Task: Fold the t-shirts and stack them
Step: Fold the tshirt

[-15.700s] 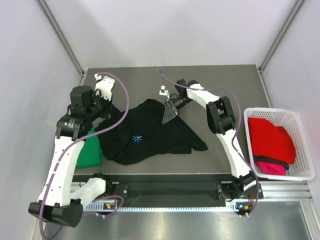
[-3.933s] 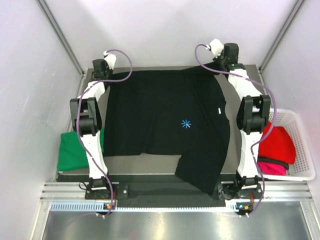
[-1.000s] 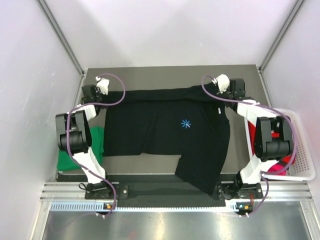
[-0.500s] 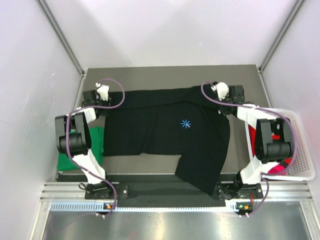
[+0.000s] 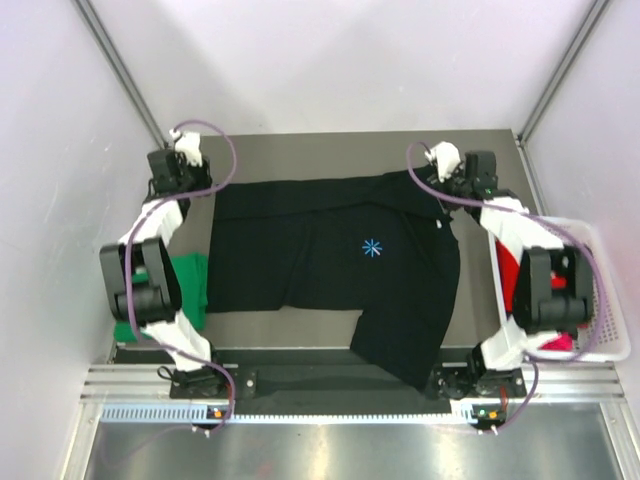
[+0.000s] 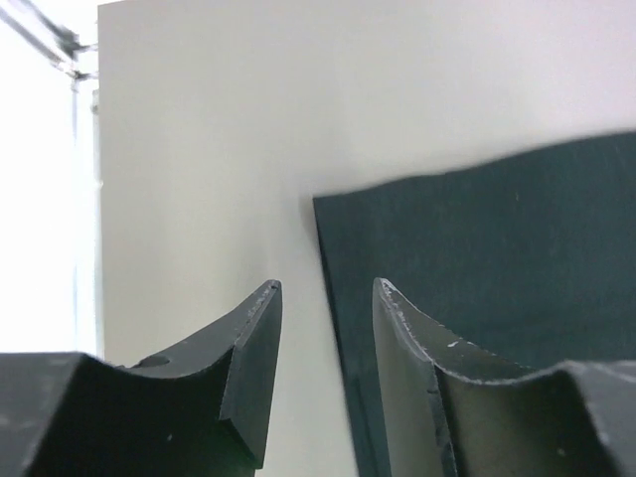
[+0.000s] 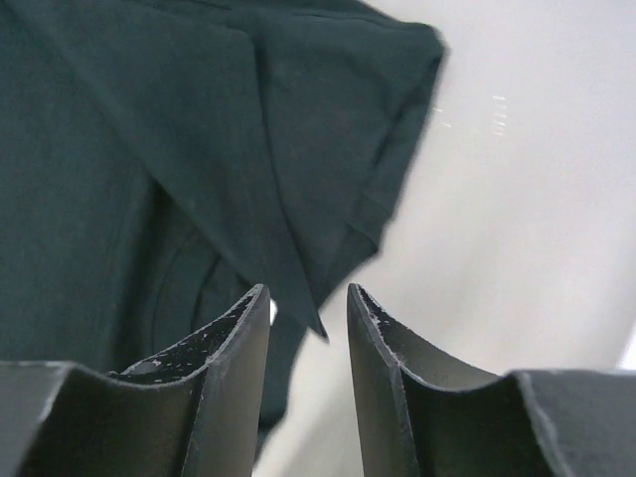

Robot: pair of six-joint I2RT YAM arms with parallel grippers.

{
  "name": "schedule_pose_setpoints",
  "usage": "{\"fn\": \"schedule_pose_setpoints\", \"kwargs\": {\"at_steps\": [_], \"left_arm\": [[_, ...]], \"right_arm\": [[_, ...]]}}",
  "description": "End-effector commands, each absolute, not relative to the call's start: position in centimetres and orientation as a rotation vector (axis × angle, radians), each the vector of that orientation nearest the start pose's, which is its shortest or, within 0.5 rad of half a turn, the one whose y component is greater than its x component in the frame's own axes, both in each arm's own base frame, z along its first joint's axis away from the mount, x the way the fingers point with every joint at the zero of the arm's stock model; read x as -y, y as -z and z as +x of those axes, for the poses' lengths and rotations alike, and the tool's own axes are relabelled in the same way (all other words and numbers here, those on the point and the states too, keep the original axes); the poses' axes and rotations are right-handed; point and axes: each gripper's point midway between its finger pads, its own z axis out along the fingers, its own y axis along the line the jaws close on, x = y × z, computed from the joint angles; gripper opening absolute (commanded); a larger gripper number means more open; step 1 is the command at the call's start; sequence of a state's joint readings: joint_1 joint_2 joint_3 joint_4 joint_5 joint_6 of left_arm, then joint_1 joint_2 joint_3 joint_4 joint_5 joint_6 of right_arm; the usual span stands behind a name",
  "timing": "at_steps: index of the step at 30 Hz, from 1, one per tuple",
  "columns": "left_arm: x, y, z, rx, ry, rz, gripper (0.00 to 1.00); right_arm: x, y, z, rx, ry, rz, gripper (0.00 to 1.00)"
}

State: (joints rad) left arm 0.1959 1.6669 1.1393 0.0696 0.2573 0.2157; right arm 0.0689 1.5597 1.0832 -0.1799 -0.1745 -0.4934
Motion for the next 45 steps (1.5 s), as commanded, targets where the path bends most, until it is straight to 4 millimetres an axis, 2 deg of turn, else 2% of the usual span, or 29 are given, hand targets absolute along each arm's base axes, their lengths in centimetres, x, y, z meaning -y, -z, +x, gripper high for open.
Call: {"fn": "schedule_pose_setpoints", "kwargs": {"at_steps": [1,2,3,4,5,6,7,8,9,10,11,12,13,14,15,19,20,21,23,31,35,45], "left_arm": [[-5.2,-12.6,50.4,-2.124,0.124,0.086,0.46],[-4.9,-13.4,51.5,-2.110,0.149,0.089,0.46],[-4.6,-12.3,51.9,-2.136,0.165,0.078,0.45],[-4.4,-12.1,52.3,-2.138,0.180,0.061,0.45],[-4.3,-12.3,52.8,-2.129,0.190,0.062,0.45],[-3.7,-11.6,53.2,-2.142,0.208,0.064,0.44],[-3.5,-11.8,53.5,-2.144,0.221,0.068,0.43],[-3.0,-11.7,53.6,-2.149,0.238,0.076,0.43],[-2.1,-11.0,53.6,-2.164,0.265,0.096,0.43],[-1.6,-11.0,53.8,-2.163,0.277,0.122,0.43],[-1.0,-10.4,53.5,-2.192,0.292,0.137,0.42],[0.1,-9.7,53.5,-2.209,0.302,0.166,0.42],[0.5,-9.3,53.4,-2.217,0.300,0.195,0.42],[1.0,-9.2,53.4,-2.229,0.300,0.215,0.42],[1.4,-8.5,53.5,-2.245,0.285,0.226,0.41],[1.7,-7.6,53.7,-2.279,0.284,0.221,0.41],[1.7,-7.4,53.7,-2.285,0.286,0.220,0.40],[1.7,-7.4,53.7,-2.286,0.284,0.223,0.40],[1.7,-7.3,53.5,-2.288,0.281,0.227,0.40],[1.8,-6.4,52.9,-2.300,0.292,0.227,0.39],[1.7,-6.1,52.8,-2.307,0.287,0.227,0.38],[1.9,-6.1,52.4,-2.306,0.298,0.226,0.38]], "right_arm": [[-5.8,-13.5,46.1,-2.114,-0.080,-0.711,0.37],[-6.3,-14.7,47.2,-2.088,-0.102,-0.712,0.37],[-6.5,-13.8,47.8,-2.108,-0.123,-0.713,0.38],[-6.9,-13.9,48.4,-2.107,-0.141,-0.713,0.38],[-7.1,-14.9,49.4,-2.091,-0.140,-0.704,0.38],[-7.0,-13.9,50.1,-2.120,-0.140,-0.688,0.38],[-6.8,-14.7,51.0,-2.122,-0.128,-0.660,0.39],[-6.8,-14.6,51.4,-2.125,-0.128,-0.664,0.40],[-6.8,-13.7,51.8,-2.142,-0.131,-0.669,0.41],[-6.9,-13.6,52.2,-2.137,-0.128,-0.677,0.42],[-7.2,-14.4,52.9,-2.116,-0.138,-0.688,0.43],[-7.4,-13.3,53.2,-2.138,-0.157,-0.704,0.44],[-7.7,-13.2,53.5,-2.141,-0.172,-0.711,0.45],[-8.0,-14.0,54.0,-2.135,-0.198,-0.718,0.45],[-8.3,-12.8,54.2,-2.160,-0.228,-0.726,0.45],[-9.4,-11.8,55.1,-2.184,-0.311,-0.724,0.46],[-9.5,-12.1,55.5,-2.173,-0.312,-0.728,0.46],[-9.5,-11.1,55.7,-2.193,-0.323,-0.731,0.46],[-9.7,-10.1,56.1,-2.216,-0.337,-0.740,0.46],[-9.7,-8.5,56.9,-2.235,-0.345,-0.724,0.46],[-9.7,-6.5,57.0,-2.274,-0.354,-0.725,0.46],[-12.2,-6.8,55.8,-2.221,-0.531,-0.774,0.46]]}}
